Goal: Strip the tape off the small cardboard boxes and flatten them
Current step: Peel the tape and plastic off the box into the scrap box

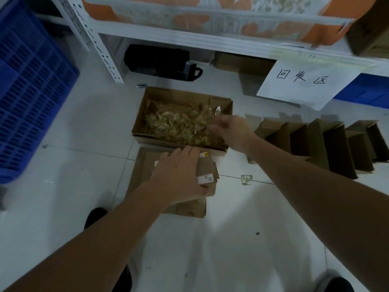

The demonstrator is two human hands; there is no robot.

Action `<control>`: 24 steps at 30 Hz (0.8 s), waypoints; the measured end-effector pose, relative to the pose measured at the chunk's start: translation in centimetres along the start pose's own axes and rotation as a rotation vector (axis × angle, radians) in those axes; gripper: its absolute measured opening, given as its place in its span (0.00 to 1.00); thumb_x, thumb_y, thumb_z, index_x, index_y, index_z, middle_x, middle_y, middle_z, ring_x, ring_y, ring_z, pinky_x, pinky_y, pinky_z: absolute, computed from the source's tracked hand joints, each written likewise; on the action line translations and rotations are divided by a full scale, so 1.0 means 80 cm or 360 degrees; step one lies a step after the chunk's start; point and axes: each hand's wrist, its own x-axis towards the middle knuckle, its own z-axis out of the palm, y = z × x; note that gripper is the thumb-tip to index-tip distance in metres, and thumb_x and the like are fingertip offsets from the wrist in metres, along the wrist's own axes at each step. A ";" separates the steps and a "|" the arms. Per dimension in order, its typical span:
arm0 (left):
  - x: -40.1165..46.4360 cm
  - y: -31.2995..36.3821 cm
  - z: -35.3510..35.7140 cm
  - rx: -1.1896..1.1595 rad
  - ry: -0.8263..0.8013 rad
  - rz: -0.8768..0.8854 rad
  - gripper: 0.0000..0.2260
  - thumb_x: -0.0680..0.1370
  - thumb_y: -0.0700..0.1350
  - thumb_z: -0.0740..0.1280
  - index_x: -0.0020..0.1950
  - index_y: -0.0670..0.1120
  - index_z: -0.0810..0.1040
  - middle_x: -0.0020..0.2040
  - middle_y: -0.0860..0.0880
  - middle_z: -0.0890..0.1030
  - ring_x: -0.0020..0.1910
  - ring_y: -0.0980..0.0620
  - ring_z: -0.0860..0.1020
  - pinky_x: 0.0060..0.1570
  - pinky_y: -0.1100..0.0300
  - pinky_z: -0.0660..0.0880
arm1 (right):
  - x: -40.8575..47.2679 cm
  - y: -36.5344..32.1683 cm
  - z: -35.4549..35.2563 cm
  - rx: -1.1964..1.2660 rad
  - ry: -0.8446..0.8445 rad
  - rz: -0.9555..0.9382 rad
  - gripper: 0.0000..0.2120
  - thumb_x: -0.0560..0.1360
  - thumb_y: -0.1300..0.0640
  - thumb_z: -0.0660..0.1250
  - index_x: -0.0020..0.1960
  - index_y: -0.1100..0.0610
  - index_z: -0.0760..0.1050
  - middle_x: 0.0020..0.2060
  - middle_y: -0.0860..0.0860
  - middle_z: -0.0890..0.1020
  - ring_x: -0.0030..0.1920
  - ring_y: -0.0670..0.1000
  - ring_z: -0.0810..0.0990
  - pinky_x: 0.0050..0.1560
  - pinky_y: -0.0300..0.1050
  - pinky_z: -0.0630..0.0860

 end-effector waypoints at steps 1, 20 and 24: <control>-0.005 0.004 -0.008 0.0038 0.0004 -0.0004 0.40 0.70 0.71 0.70 0.75 0.55 0.61 0.68 0.55 0.69 0.67 0.51 0.70 0.67 0.49 0.67 | -0.026 -0.009 -0.008 -0.0038 -0.0075 -0.0124 0.18 0.82 0.47 0.65 0.69 0.52 0.77 0.64 0.51 0.80 0.63 0.51 0.79 0.66 0.48 0.75; -0.235 0.220 -0.179 0.0374 0.0258 0.0341 0.41 0.72 0.70 0.70 0.77 0.53 0.61 0.69 0.51 0.70 0.66 0.49 0.69 0.68 0.50 0.65 | -0.464 -0.075 -0.170 -0.0523 0.0032 -0.0459 0.43 0.71 0.50 0.78 0.80 0.51 0.61 0.75 0.46 0.63 0.70 0.48 0.70 0.71 0.44 0.71; -0.287 0.227 -0.189 0.0319 0.0243 0.0360 0.45 0.70 0.73 0.71 0.80 0.53 0.60 0.69 0.52 0.71 0.64 0.51 0.71 0.64 0.52 0.70 | -0.522 -0.068 -0.182 -0.0469 0.0105 -0.0463 0.41 0.72 0.51 0.78 0.79 0.49 0.61 0.76 0.45 0.62 0.73 0.48 0.67 0.73 0.50 0.71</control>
